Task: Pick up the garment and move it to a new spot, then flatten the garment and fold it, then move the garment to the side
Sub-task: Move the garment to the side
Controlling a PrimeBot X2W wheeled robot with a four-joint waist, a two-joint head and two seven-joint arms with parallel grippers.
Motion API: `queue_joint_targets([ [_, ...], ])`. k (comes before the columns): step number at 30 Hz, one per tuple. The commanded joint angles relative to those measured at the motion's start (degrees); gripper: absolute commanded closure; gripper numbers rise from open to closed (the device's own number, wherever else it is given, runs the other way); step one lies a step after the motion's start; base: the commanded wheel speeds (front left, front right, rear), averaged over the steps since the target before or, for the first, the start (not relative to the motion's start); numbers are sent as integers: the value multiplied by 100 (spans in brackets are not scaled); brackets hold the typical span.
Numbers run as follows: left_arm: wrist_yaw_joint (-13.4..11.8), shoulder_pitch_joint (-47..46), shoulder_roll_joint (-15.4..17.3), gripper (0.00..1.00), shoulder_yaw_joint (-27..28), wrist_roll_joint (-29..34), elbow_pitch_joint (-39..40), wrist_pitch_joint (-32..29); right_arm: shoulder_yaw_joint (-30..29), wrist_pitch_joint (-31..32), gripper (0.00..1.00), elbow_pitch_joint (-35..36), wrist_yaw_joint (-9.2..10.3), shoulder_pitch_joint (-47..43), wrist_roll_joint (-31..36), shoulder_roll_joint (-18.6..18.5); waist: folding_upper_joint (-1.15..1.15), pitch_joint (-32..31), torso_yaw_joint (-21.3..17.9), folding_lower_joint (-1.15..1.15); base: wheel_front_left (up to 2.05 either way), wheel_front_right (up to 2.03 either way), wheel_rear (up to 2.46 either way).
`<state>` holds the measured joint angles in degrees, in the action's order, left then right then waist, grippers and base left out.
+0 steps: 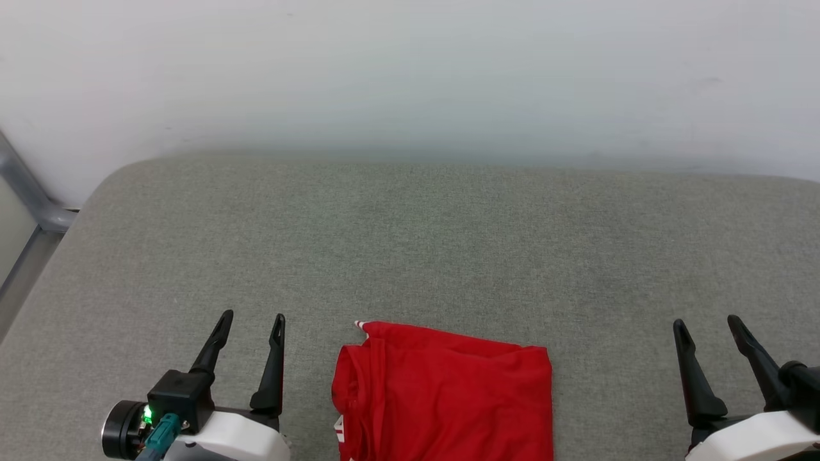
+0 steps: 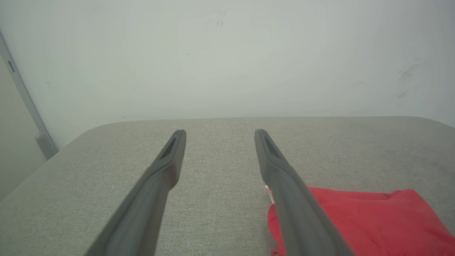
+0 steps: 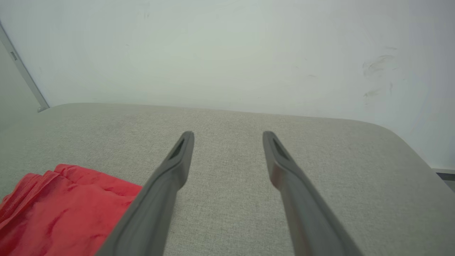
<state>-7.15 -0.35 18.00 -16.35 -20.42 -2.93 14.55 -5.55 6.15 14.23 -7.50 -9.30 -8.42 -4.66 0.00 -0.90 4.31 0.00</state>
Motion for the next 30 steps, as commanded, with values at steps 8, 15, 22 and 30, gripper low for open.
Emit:
queue_joint_targets([
  [8,-18,-51,-4,0,18,-35,-50,33,-2,84,0,49,3,36,28,81,0,20,28,0,0,0,0],
  [15,27,-199,-49,0,19,11,-27,52,-226,532,0,-198,3,-50,-310,9,0,123,188,0,0,0,0],
  [22,91,-441,-179,0,-2,113,111,68,-286,1668,0,-913,3,73,-1056,-241,0,478,485,0,0,0,0],
  [30,211,-575,-350,0,92,219,240,74,387,2579,0,-1446,3,354,-1938,-277,0,822,765,0,0,0,0],
])
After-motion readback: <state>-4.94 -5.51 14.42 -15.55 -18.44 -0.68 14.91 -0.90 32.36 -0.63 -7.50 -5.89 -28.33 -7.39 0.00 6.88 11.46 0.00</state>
